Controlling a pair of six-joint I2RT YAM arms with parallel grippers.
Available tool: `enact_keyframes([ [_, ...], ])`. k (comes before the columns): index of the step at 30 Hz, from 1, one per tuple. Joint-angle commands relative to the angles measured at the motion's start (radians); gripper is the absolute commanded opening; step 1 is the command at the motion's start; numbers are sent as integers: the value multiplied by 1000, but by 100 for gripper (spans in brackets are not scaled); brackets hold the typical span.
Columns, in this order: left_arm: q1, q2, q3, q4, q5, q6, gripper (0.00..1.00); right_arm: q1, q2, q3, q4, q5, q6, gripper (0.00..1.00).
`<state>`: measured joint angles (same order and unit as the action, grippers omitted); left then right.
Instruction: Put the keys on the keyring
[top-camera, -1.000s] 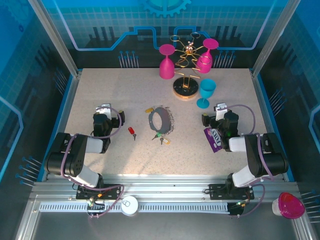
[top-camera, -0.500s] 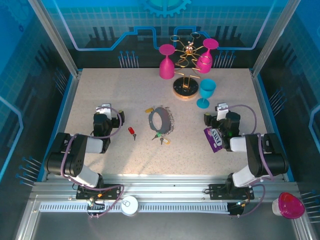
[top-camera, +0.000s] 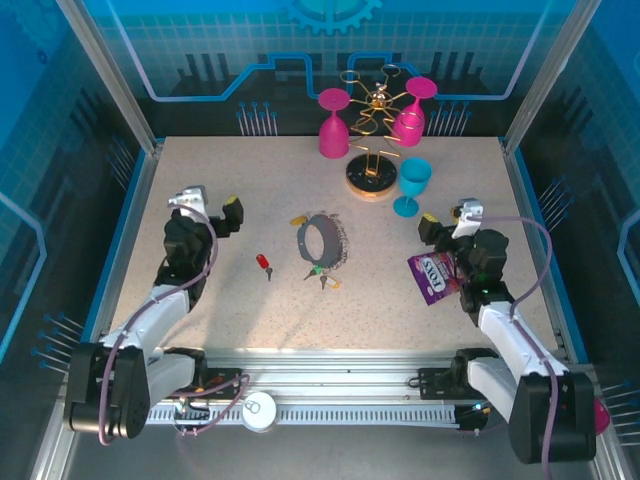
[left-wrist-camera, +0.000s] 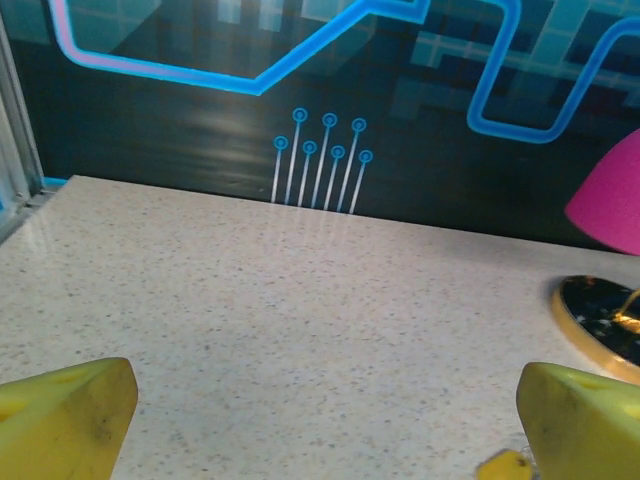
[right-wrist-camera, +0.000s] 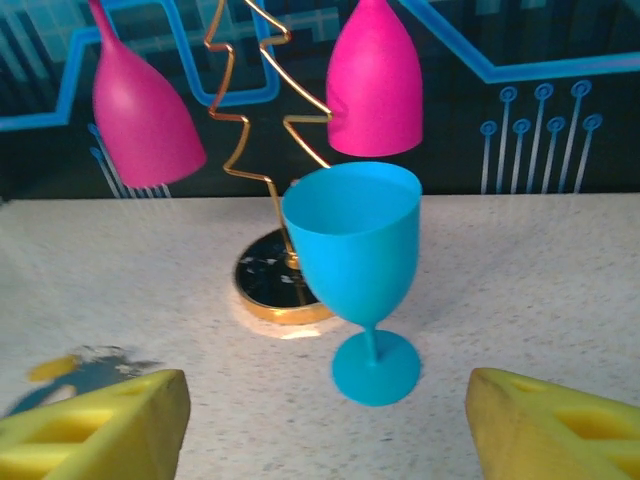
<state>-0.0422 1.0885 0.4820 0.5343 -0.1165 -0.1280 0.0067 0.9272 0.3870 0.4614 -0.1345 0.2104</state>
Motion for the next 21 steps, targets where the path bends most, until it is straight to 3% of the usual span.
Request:
enact_keyframes([
  [1,-1,-25,95,-240,115,-90,98,-6,-72,35,-235,-120,146,69],
  [5,-7,13,177,-349,297,-173,94,42,-154,-1,-259,-174,227,62],
  [9,-85,83,251,-422,359,-195,90,122,-211,-4,-352,-136,257,61],
  [15,-308,287,446,-625,191,53,85,167,-170,56,-546,-88,273,58],
  [21,-405,589,772,-907,126,160,77,172,-139,92,-619,-56,287,58],
])
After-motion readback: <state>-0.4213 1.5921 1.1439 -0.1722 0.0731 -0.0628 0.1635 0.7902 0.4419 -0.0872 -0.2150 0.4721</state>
